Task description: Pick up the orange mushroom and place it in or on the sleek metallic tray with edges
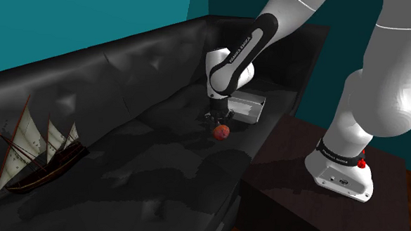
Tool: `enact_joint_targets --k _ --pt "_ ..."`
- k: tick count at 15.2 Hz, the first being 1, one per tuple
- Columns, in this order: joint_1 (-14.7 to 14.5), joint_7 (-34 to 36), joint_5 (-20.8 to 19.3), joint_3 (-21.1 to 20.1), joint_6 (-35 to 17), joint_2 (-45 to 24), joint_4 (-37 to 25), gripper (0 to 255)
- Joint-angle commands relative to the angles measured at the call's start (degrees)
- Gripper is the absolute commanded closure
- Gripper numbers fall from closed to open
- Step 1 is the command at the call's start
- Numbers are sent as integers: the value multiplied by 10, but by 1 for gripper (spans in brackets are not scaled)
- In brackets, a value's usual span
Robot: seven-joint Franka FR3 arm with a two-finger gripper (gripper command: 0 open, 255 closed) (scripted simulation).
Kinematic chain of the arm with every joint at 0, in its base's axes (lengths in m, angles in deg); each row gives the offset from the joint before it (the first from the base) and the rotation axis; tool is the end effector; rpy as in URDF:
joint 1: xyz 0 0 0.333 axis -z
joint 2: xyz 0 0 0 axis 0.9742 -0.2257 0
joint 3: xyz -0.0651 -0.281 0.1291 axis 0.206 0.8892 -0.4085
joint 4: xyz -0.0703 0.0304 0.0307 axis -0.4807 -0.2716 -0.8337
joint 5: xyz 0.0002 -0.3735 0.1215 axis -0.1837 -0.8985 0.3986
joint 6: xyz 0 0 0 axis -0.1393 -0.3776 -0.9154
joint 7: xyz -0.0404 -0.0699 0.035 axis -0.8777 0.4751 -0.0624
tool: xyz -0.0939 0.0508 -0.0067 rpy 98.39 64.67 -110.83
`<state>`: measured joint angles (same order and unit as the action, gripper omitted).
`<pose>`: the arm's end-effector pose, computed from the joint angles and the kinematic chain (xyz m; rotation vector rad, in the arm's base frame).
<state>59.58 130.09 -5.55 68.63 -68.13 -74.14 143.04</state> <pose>0.4476 0.1167 0.2247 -2.8826 1.0456 0.3066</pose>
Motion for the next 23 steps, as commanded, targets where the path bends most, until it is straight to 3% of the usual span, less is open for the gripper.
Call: enact_joint_targets --k 1,5,23 --pt "0 0 0 0 0 0 0 255" --pt "0 0 0 0 0 0 0 255" --pt "2 45 -43 7 139 119 -24 255"
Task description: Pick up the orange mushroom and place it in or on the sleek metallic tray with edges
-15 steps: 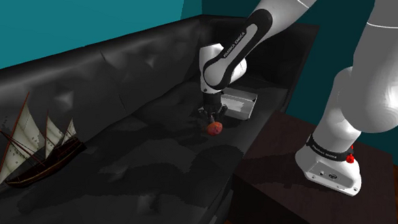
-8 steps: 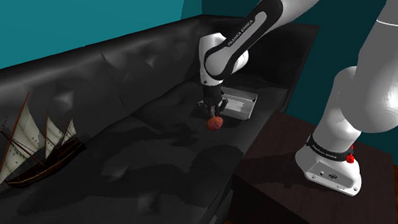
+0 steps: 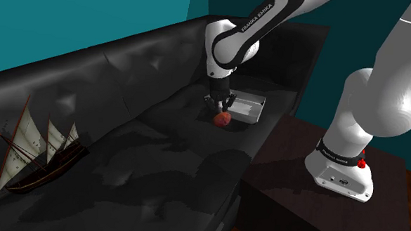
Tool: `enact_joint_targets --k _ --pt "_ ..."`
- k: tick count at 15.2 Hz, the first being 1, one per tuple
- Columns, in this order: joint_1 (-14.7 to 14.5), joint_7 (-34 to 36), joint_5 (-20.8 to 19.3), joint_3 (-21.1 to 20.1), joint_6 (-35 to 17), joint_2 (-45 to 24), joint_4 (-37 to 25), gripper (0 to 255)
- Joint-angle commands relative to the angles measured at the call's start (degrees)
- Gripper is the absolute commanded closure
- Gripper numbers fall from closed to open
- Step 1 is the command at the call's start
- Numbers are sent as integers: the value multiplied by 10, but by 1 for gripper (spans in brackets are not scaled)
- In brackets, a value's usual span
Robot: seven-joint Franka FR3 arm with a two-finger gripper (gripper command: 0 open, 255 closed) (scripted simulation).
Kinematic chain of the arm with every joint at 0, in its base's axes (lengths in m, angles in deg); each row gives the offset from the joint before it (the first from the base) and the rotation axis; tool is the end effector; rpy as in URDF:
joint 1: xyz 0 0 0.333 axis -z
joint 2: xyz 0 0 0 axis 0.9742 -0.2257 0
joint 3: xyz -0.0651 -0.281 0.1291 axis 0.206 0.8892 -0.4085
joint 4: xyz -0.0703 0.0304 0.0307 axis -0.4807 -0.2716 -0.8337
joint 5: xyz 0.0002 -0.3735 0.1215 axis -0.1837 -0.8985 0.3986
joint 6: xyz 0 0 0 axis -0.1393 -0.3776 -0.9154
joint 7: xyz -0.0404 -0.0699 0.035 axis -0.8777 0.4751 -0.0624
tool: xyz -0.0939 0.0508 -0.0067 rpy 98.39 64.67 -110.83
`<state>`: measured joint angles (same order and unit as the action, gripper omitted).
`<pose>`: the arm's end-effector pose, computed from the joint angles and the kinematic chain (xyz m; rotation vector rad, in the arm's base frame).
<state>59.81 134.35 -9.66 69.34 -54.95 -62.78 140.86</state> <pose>0.4479 0.1161 0.3146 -2.8822 1.0459 0.3066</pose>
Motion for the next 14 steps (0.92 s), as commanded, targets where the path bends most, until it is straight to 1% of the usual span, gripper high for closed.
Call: enact_joint_targets --k 1,5,10,14 --pt "0 5 -3 0 16 11 -5 255" --pt "1 12 -9 0 45 30 -16 255" --pt "39 -53 -32 43 57 46 -2 255" --pt "70 -106 -51 78 66 49 -3 255"
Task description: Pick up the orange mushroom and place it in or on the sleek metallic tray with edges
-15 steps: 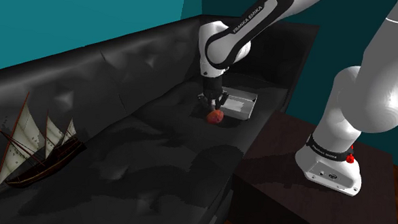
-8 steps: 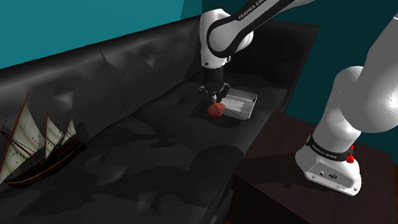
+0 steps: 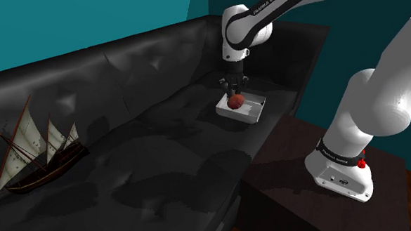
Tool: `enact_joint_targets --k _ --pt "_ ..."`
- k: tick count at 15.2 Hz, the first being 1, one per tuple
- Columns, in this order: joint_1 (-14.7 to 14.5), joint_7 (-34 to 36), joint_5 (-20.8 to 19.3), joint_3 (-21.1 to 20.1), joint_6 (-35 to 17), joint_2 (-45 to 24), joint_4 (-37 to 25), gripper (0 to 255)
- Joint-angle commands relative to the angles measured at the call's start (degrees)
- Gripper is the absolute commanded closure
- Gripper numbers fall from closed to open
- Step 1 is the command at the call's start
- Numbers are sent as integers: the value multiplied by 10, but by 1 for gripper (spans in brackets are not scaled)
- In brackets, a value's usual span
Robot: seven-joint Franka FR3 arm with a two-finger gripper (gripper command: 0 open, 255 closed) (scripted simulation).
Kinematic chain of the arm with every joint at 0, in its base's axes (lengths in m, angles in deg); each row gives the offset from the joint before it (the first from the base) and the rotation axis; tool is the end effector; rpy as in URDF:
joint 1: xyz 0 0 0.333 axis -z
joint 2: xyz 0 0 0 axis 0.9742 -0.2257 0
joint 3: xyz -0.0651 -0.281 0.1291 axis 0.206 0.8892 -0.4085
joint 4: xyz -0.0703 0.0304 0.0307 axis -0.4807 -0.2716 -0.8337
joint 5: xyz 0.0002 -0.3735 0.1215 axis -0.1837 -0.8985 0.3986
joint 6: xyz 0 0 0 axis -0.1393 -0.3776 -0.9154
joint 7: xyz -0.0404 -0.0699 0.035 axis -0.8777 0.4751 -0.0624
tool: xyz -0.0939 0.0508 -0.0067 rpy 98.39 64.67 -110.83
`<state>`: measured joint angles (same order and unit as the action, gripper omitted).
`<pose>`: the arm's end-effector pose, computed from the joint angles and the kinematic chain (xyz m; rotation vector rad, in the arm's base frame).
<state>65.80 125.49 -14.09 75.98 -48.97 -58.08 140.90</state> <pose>0.4499 0.0149 0.3434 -2.8819 1.0486 0.3068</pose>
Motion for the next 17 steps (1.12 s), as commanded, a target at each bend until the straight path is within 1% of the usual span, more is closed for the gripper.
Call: enact_joint_targets --k 1,7,17 --pt "18 -31 -11 20 9 1 -5 255" --pt "60 -109 -33 69 23 -17 -29 255" --pt "58 -132 -9 71 -57 -73 -2 255"
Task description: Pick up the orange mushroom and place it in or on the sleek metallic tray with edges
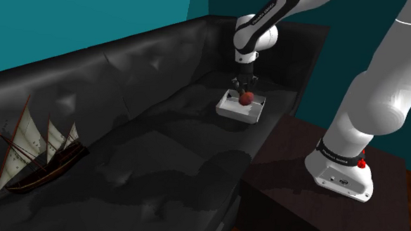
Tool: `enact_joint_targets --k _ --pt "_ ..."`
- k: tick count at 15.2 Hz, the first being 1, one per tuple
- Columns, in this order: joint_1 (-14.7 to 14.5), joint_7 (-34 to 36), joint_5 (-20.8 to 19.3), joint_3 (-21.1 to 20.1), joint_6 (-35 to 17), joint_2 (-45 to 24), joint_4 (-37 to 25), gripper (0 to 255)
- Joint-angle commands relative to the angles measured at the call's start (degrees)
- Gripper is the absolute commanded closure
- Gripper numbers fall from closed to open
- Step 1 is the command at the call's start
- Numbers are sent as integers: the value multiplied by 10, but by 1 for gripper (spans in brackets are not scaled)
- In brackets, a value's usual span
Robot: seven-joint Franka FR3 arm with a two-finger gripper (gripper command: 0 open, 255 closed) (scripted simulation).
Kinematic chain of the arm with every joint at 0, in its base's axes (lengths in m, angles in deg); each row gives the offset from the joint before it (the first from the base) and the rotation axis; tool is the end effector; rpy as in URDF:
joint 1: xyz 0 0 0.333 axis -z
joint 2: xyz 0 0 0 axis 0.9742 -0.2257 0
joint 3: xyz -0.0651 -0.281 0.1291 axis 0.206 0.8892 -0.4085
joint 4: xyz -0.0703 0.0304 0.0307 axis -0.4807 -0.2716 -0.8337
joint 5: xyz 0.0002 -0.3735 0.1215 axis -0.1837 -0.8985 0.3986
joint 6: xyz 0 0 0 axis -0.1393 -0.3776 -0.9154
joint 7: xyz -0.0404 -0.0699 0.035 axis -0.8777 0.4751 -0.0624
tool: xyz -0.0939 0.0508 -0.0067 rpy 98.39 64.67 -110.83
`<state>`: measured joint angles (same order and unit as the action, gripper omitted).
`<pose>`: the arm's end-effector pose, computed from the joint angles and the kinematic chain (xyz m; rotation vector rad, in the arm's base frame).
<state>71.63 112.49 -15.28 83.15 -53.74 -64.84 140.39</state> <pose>0.4526 -0.0913 0.2991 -2.8827 1.0456 0.3081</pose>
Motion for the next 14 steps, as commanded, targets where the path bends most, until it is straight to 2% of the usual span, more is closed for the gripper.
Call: enact_joint_targets --k 1,4,11,12,14 --pt "-1 -4 6 -1 -17 -12 5 255" --pt "-1 -12 15 -1 -37 -29 10 255" --pt "-1 -12 15 -1 -37 -29 10 255" --pt "-1 -12 15 -1 -37 -29 10 0" --pt "-1 -12 15 -1 -37 -29 10 0"
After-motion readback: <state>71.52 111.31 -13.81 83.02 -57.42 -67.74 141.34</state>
